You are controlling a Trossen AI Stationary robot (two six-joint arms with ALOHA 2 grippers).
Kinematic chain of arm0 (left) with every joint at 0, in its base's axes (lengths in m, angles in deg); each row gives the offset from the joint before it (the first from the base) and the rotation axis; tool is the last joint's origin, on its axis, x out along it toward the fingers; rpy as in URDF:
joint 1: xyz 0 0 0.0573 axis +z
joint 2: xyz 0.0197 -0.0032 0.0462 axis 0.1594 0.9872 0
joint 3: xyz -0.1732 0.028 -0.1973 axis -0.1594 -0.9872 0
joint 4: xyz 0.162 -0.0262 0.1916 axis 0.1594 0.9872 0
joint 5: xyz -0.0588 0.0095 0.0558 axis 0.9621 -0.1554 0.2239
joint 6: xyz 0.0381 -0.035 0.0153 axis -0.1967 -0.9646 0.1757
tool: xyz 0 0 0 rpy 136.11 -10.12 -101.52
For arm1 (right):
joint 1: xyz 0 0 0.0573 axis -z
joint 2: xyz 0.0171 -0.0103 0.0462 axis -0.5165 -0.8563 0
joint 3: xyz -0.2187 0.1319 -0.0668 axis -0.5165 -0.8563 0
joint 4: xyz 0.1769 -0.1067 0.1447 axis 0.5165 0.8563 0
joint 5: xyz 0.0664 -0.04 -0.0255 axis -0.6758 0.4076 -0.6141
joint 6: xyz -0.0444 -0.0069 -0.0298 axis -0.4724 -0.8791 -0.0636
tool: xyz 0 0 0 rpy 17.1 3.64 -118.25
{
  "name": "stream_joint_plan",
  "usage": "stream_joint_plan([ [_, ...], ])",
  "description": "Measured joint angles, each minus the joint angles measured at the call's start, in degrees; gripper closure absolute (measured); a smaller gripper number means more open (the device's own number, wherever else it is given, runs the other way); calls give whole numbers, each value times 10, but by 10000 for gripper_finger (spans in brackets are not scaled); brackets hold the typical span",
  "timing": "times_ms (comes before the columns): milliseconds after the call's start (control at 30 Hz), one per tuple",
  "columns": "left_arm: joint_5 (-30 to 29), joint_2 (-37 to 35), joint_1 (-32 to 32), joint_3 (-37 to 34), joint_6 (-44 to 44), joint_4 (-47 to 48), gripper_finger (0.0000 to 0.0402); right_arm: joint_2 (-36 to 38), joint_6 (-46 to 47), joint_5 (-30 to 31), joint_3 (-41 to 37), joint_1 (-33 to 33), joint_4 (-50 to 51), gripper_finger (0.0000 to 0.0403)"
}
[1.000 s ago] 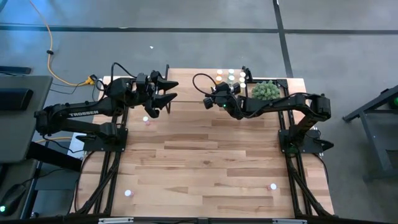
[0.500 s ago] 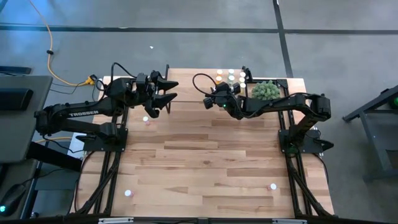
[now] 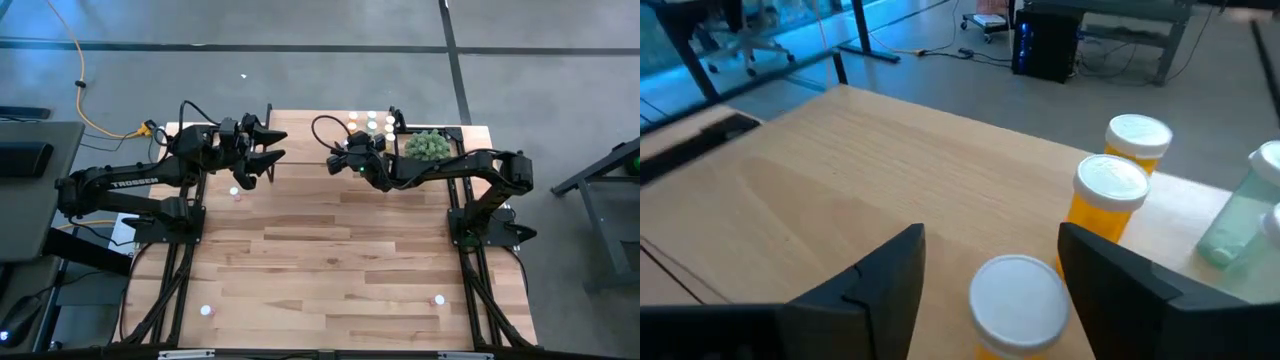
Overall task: Pick and place medicine bottles onto shelf by color
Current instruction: Put the top left pink pill bottle on the shelf
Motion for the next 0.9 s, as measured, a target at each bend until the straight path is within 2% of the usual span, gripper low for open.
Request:
stream_joint_plan([
  [367, 0, 0, 0, 0, 0, 6, 147, 21, -6, 2, 0, 0, -21, 180],
  [567, 4, 0, 0, 0, 0, 12, 147, 31, -17, 0, 0, 0, -65, 180],
  [733, 8, 0, 0, 0, 10, 14, 147, 57, -65, -6, 0, 0, -96, 180],
  [833, 12, -1, 0, 0, 13, 20, 147, 84, -94, -52, 0, 0, -110, 180],
  [900, 26, -5, 1, 0, 14, 34, 147, 105, -106, -105, 0, 0, -111, 180],
])
